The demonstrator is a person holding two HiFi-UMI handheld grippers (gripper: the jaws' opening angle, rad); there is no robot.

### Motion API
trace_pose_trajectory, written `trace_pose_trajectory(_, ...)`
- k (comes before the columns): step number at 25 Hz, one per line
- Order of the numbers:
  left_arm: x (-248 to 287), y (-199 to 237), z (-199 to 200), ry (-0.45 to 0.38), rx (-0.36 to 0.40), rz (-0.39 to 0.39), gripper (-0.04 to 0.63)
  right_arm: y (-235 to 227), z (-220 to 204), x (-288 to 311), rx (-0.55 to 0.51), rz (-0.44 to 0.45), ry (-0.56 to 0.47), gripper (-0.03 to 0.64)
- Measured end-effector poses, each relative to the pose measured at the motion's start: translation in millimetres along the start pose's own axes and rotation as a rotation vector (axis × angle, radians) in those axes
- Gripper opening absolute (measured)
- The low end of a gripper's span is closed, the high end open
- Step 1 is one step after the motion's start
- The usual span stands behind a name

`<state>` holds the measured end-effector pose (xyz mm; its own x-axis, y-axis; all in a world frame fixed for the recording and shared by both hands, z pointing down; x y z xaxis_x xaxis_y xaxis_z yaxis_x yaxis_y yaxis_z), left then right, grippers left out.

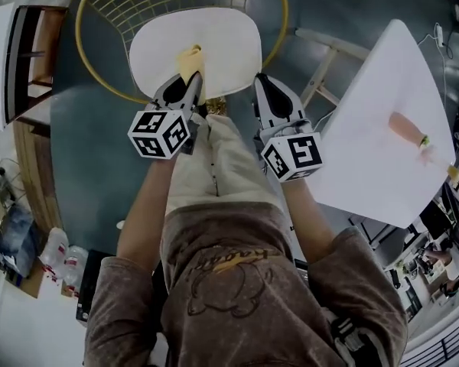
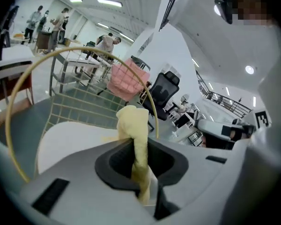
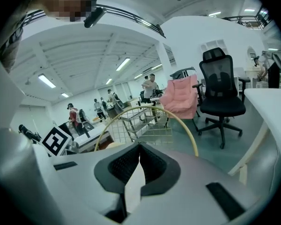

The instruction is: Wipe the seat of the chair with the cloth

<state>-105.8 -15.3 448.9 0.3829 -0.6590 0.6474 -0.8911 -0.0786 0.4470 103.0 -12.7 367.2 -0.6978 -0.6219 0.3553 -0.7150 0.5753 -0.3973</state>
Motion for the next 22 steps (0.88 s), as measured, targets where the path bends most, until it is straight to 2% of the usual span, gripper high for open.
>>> trace_pose_trajectory(7,-78.7,-13.4,62.4,-0.136,0.059,0.055,0.057,34.5,51.5,-19.7,-0.019,0.046,-0.013,0.026)
trace_pose_trajectory(12,-121.3,-41.2,104.4,-0.209,0.096,0.044,0.057,48.0,91.8,-38.1,-0.054,0.080,-0.034,0.026)
trace_pose_trajectory(17,-168.2,-50.0,134.5,-0.280,0.119,0.027,0.057,76.0,121.1,-48.2,-0.061,0.089,-0.081,0.026)
trace_pose_trajectory(22,-204.5,-55.9,162.5,-0.343,0.109,0.018,0.057,92.8,151.4,-53.5,-0.096,0.117,-0.123,0.026)
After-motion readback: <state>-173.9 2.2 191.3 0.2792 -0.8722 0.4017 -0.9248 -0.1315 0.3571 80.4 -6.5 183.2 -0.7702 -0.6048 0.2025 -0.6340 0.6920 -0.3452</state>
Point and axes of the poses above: the fingertips, and each gripper's own axes: x forward along the fingers, y to its left, z out of its top, the point moved 8 cm from there along -x, backward along the fingers, and after that the axes turned 13 degrees about z, right-handed, at the moved point
